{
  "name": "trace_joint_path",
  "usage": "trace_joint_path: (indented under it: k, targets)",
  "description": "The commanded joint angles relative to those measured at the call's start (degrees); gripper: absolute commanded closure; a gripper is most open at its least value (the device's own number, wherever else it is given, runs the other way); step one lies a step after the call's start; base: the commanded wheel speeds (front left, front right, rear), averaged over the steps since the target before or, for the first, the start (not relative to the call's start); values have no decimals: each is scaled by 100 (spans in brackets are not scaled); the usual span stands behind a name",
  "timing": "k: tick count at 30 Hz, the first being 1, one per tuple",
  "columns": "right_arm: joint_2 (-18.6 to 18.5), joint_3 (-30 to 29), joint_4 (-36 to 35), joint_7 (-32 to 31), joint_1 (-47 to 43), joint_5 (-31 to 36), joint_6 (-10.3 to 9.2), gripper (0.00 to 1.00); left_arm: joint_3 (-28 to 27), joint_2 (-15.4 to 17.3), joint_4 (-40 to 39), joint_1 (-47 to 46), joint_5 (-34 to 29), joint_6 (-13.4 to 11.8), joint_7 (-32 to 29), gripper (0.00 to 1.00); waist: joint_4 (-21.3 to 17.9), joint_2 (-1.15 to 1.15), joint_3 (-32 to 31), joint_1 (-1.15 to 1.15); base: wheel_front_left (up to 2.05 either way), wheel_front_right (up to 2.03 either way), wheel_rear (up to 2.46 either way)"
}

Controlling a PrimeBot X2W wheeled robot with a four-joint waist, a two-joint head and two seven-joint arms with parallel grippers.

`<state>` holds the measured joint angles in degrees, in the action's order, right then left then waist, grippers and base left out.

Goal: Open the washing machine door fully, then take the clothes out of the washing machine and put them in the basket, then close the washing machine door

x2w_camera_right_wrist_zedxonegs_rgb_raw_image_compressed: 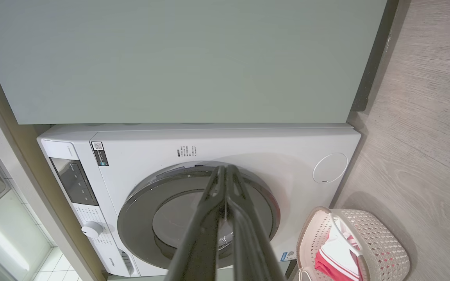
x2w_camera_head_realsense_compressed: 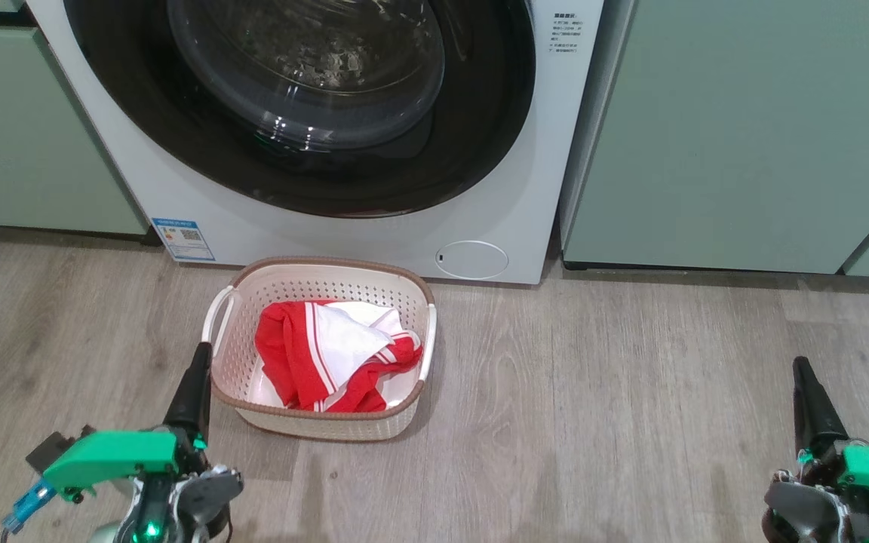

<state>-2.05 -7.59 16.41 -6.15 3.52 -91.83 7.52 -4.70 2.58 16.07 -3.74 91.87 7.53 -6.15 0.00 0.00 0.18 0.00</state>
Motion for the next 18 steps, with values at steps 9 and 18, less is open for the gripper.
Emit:
trace_joint_path:
  k: [9, 18]
  targets:
    - [-83, 108, -238, -33, 266, -35, -3, 100, -182, 30, -203, -244, 30, -4, -33, 100, 0, 0, 0, 0, 0, 0, 0]
    - [-83, 108, -238, -33, 266, -35, -3, 100, -181, 30, -203, -244, 30, -4, -33, 100, 0, 0, 0, 0, 0, 0, 0]
